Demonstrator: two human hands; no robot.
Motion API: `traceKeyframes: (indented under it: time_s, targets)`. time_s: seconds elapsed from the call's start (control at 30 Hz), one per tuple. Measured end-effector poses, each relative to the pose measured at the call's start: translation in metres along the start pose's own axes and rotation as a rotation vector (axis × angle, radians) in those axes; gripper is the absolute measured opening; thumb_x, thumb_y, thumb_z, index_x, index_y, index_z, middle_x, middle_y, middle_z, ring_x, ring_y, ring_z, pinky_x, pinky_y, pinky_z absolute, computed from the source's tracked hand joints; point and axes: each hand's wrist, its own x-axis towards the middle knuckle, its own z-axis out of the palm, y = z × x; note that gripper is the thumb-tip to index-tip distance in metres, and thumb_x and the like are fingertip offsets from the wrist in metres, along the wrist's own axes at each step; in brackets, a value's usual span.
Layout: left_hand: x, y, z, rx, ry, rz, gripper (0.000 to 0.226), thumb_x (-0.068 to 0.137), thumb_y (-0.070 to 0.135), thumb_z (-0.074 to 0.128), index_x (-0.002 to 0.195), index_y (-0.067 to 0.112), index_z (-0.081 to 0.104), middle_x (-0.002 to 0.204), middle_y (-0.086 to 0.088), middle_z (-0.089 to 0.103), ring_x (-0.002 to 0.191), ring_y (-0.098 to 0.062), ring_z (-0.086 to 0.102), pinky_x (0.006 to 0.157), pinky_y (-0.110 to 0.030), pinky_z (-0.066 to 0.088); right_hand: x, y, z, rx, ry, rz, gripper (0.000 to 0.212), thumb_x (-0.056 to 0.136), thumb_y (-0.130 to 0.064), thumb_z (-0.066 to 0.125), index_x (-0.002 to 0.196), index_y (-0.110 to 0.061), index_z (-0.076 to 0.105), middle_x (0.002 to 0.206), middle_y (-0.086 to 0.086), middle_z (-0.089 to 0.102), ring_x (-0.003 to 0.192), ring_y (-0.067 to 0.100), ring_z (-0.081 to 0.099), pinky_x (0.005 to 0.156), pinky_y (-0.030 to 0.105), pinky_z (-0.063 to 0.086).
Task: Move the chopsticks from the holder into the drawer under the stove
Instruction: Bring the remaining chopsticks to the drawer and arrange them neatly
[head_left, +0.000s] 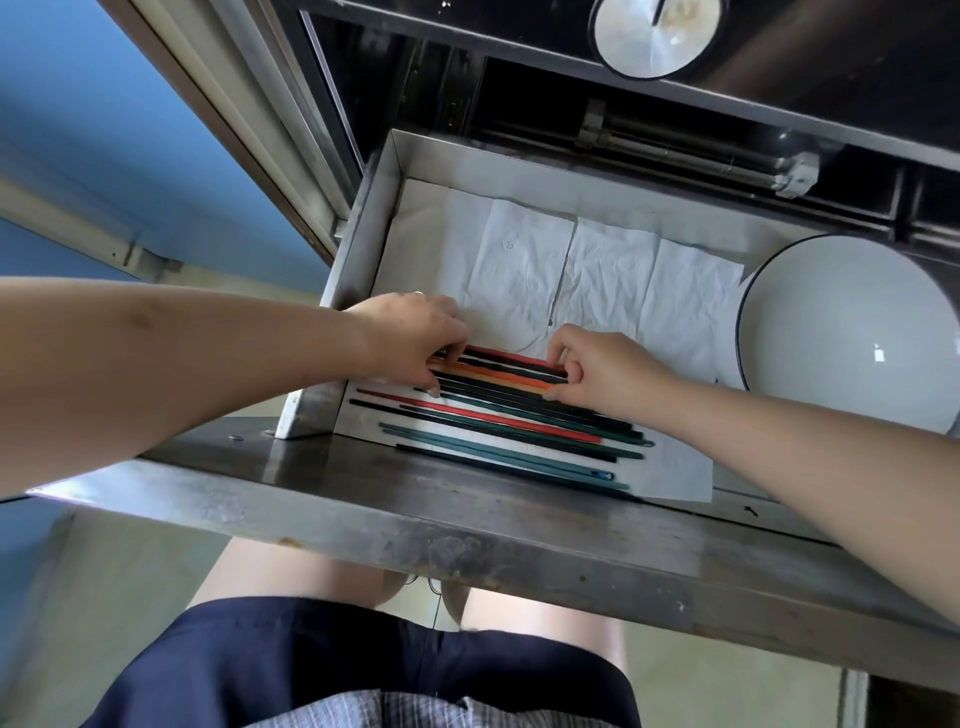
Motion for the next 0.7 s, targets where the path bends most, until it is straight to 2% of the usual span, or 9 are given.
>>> traceKeyframes:
  time_s: [0.13,0.3,0.47,0.57,0.7]
  targets:
    - [0.003,0.0,0.003,0.042,-0.037,0.013,0.018,0.078,0.035,0.07,0.089,0.026,0.059,0.094,0.01,0.049,0.095,-0.015,0.055,0.068,-0.027,0.039,-0.004,0.0,0.002,-0.167,-0.081,-0.081,0.018,0.08,-0.03,0.069,0.088,-0.021,0.056,0.069,-0.014,0.044,0.072,0.011,0.048,0.056,0.019,0.033]
    - [0.004,-0.002,0.002,0.013,-0.041,0.023,0.012,0.08,0.028,0.067,0.091,0.025,0.062,0.095,0.011,0.05,0.098,-0.015,0.055,0.074,-0.028,0.042,-0.003,-0.002,0.001,-0.185,-0.074,-0.078,0.014,0.083,-0.029,0.066,0.092,-0.019,0.06,0.07,-0.015,0.042,0.077,0.012,0.047,0.057,0.018,0.032]
    - [-0.001,-0.005,-0.005,-0.034,-0.135,0.039,0.022,0.082,0.03,0.065,0.103,0.026,0.062,0.102,0.011,0.054,0.098,-0.012,0.055,0.083,-0.031,0.047,-0.01,-0.007,-0.008,-0.087,-0.129,-0.035,0.018,0.084,-0.028,0.065,0.1,-0.02,0.062,0.081,-0.008,0.062,0.074,0.009,0.054,0.07,0.026,0.045]
    - [-0.008,-0.001,-0.017,-0.017,-0.213,0.056,0.029,0.086,0.032,0.061,0.114,0.025,0.059,0.104,0.011,0.056,0.091,-0.008,0.05,0.08,-0.025,0.041,-0.019,-0.013,-0.016,0.001,-0.123,-0.021,0.017,0.084,-0.029,0.065,0.1,-0.022,0.063,0.079,-0.012,0.06,0.071,0.005,0.055,0.073,0.024,0.048]
    - [-0.025,0.004,-0.038,-0.023,-0.216,0.046,0.029,0.088,0.033,0.058,0.116,0.027,0.058,0.105,0.011,0.056,0.1,-0.011,0.055,0.086,-0.027,0.044,-0.035,-0.026,-0.034,0.109,-0.111,0.001,0.016,0.084,-0.028,0.064,0.099,-0.023,0.064,0.08,-0.014,0.062,0.07,0.005,0.058,0.074,0.025,0.05]
